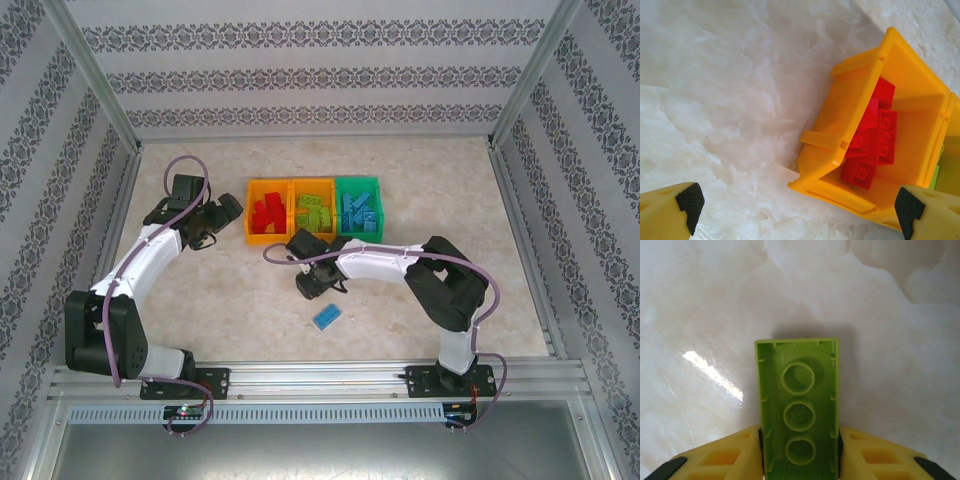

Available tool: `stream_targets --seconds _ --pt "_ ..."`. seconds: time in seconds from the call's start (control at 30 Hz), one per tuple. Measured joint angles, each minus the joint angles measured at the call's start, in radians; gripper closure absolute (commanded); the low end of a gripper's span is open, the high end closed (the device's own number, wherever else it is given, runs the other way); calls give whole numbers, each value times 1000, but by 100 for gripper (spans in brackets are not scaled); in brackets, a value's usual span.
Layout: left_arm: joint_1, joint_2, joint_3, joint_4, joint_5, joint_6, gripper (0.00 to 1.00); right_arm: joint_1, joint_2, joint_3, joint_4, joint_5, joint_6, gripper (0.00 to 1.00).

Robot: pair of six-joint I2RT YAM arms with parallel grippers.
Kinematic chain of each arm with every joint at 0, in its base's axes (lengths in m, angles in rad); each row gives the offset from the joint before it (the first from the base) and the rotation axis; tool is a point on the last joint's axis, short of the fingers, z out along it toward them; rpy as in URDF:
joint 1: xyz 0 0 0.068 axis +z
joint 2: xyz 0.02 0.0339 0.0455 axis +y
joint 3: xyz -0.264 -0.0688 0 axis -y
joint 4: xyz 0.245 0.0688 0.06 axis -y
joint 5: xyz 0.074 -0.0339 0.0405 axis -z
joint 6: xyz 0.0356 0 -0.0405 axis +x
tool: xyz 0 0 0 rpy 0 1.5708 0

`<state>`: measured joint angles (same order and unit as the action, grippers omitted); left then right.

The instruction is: Sort the legos into containers by color

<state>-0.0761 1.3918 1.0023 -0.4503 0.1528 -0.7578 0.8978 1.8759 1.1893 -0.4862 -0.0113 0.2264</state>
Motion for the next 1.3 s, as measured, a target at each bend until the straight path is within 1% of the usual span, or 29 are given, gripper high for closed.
stream_targets --seconds 0.07,0.17,0.33,0.43,0.63,0.67,0.77,0.87,1.0,1.13,1.3 --pt "0 0 -6 0 0 0 0 -19 -31 0 19 -4 6 64" --pt "0 0 -11 -1 1 0 0 -86 -84 16 58 -29 24 64" --pt "0 0 -11 0 5 3 0 -222 -82 160 92 -57 80 62" --pt "0 0 -11 0 12 9 0 -270 -25 285 87 -63 110 62" --pt "0 0 -20 1 34 18 0 -318 145 482 42 -80 163 58" --pt "0 0 -24 1 34 18 0 -324 167 501 32 -83 172 56" --pt "0 2 -30 0 38 21 0 -340 215 537 1 -85 200 44" --pt "0 2 -31 1 42 22 0 -349 225 542 -16 -91 216 33" --pt "0 3 -31 1 49 22 0 -351 207 529 -13 -103 208 25" --pt "0 8 -32 2 56 22 0 -322 92 402 7 -98 163 19" --pt "0 18 -35 11 63 22 0 -229 -110 206 7 -66 109 16"
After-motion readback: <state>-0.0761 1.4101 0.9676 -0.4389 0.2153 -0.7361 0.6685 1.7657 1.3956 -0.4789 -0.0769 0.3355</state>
